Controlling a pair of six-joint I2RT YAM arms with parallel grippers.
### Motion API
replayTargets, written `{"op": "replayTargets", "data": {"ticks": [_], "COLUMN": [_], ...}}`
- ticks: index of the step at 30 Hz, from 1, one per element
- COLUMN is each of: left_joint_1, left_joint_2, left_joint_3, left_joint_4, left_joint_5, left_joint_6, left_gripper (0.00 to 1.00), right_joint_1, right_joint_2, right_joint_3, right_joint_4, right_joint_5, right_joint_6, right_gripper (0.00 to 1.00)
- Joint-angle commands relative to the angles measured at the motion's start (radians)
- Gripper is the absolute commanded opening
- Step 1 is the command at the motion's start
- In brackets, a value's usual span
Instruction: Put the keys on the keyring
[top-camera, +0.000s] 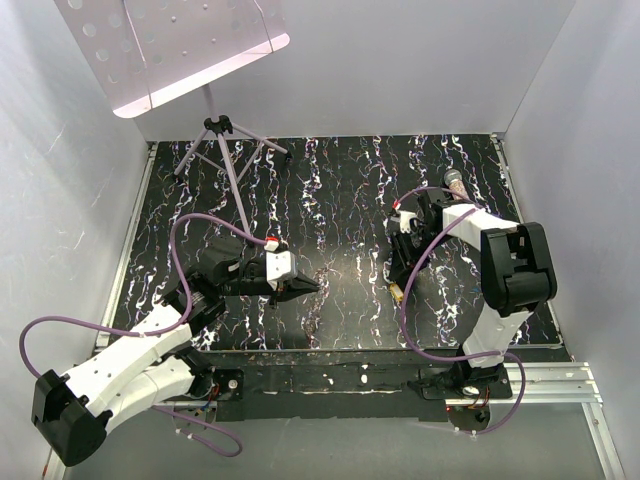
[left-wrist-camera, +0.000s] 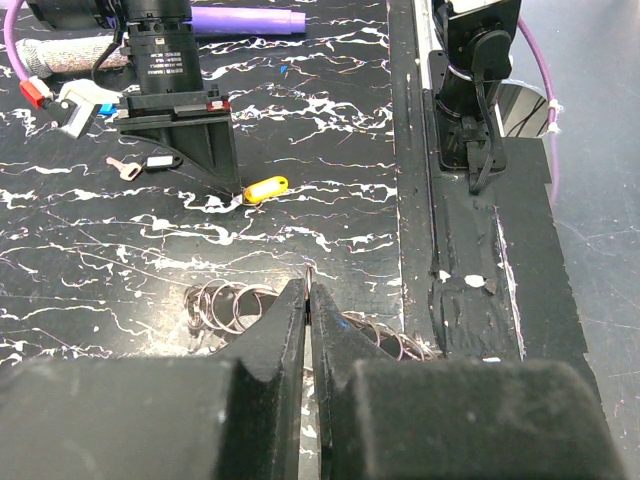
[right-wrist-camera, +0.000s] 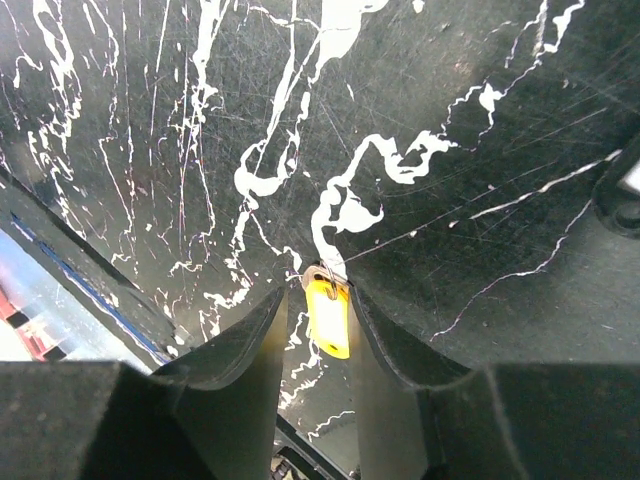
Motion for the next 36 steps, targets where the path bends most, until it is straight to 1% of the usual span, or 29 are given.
{"op": "replayTargets", "data": {"ticks": [1,8,15,18,20,23,25,27,30,31,33,36], "left_joint_1": [0.002,0.002,0.002,0.004,0.011,0.028,0.044,0.057,0.059,0.059,0.057,0.057], "left_joint_2": [-0.018,-0.015,-0.013,-0.039,-0.067,-0.099,-0.095,-0.050,0.025,0.048,0.086,0.118], "left_joint_3": [0.048,0.048,0.042,0.019,-0.017,-0.080,-0.122,-0.158,-0.166,-0.160,-0.133,-0.073], "left_joint_4": [0.009,0.007,0.009,0.053,0.145,0.313,0.502,0.744,1.054,1.128,1.231,1.277], "left_joint_5": [0.001,0.002,0.024,0.044,0.073,0.126,0.204,0.302,0.398,0.421,0.464,0.496], "left_joint_6": [0.013,0.017,0.030,0.017,-0.022,-0.146,-0.292,-0.492,-0.734,-0.791,-0.878,-0.937], "left_gripper": [0.00,0.00,0.00,0.00,0.00,0.00,0.00,0.00,0.00,0.00,0.00,0.00], "right_joint_1": [0.010,0.007,-0.001,-0.007,-0.010,-0.013,-0.014,-0.019,-0.024,-0.022,-0.022,-0.022], "right_joint_2": [-0.001,-0.075,-0.093,-0.098,-0.110,-0.144,-0.162,-0.177,-0.199,-0.204,-0.214,-0.227], "right_joint_3": [0.040,0.072,0.089,0.094,0.097,0.095,0.095,0.094,0.092,0.094,0.091,0.091], "right_joint_4": [-0.030,-0.066,-0.113,-0.133,-0.151,-0.170,-0.175,-0.181,-0.190,-0.191,-0.197,-0.202], "right_joint_5": [0.035,0.022,-0.067,-0.130,-0.181,-0.239,-0.256,-0.270,-0.298,-0.304,-0.316,-0.325], "right_joint_6": [-0.010,-0.070,-0.135,-0.162,-0.187,-0.219,-0.231,-0.241,-0.251,-0.254,-0.265,-0.271], "right_gripper": [0.38,0.40,0.43,0.44,0.45,0.45,0.45,0.45,0.45,0.45,0.45,0.45]}}
